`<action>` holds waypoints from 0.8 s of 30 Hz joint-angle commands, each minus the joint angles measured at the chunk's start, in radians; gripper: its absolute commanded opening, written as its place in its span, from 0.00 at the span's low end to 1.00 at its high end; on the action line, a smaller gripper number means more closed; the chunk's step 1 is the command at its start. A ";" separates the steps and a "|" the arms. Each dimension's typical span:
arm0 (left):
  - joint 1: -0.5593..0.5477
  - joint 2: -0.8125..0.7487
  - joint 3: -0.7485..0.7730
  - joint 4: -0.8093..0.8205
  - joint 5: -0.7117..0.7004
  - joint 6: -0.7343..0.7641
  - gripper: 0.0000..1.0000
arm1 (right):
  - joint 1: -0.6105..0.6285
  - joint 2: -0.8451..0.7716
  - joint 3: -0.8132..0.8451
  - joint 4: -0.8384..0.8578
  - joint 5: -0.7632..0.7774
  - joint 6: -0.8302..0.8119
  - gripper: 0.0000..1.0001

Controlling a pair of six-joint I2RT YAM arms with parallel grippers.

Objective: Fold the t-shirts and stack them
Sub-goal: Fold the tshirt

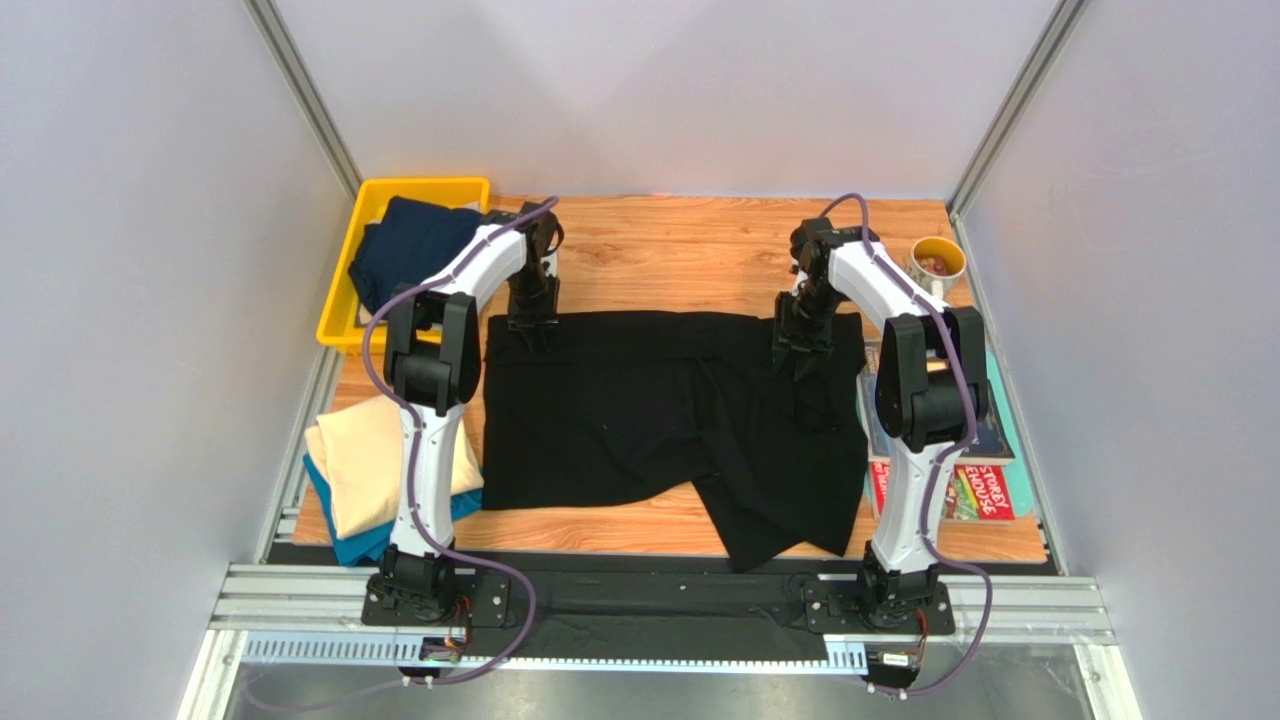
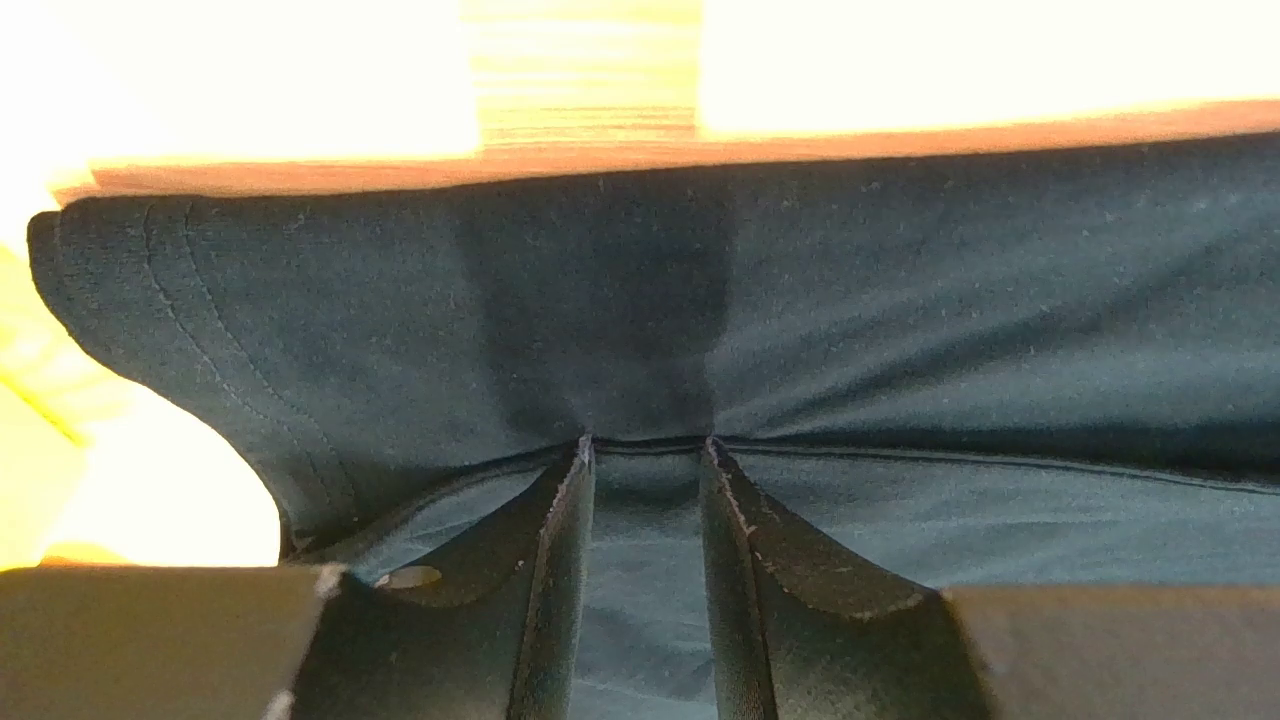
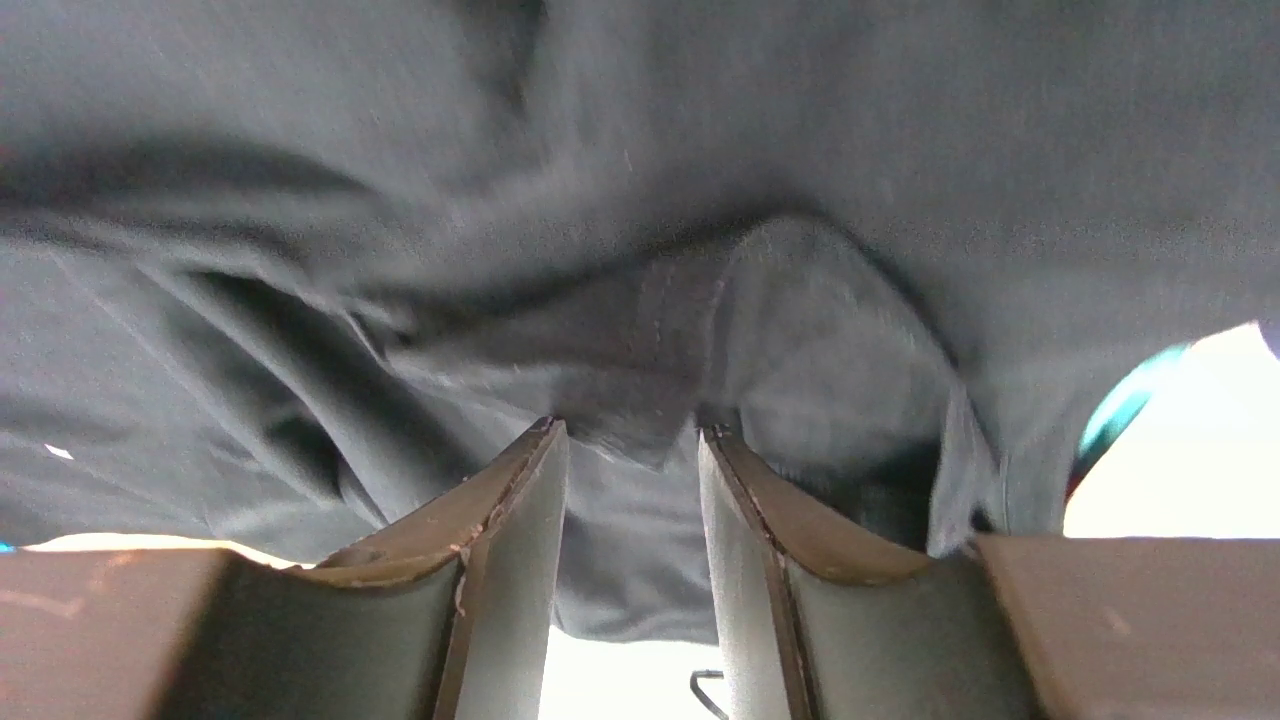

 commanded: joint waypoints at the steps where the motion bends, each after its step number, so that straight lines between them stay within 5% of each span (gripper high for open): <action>1: -0.001 -0.067 -0.039 0.007 -0.014 0.027 0.39 | -0.004 0.031 0.094 0.044 0.016 -0.007 0.43; 8: -0.001 -0.079 -0.053 0.015 -0.014 0.027 0.39 | -0.012 0.072 0.128 0.018 0.025 -0.010 0.39; 11: -0.001 -0.073 -0.039 0.012 -0.012 0.027 0.39 | -0.013 0.066 0.116 0.012 0.017 -0.017 0.26; 14: -0.001 -0.064 -0.025 0.009 -0.012 0.027 0.39 | -0.013 0.052 0.096 0.012 0.011 -0.028 0.00; 24: -0.001 -0.052 -0.022 0.012 -0.009 0.018 0.38 | -0.012 -0.096 -0.007 -0.037 -0.078 -0.033 0.00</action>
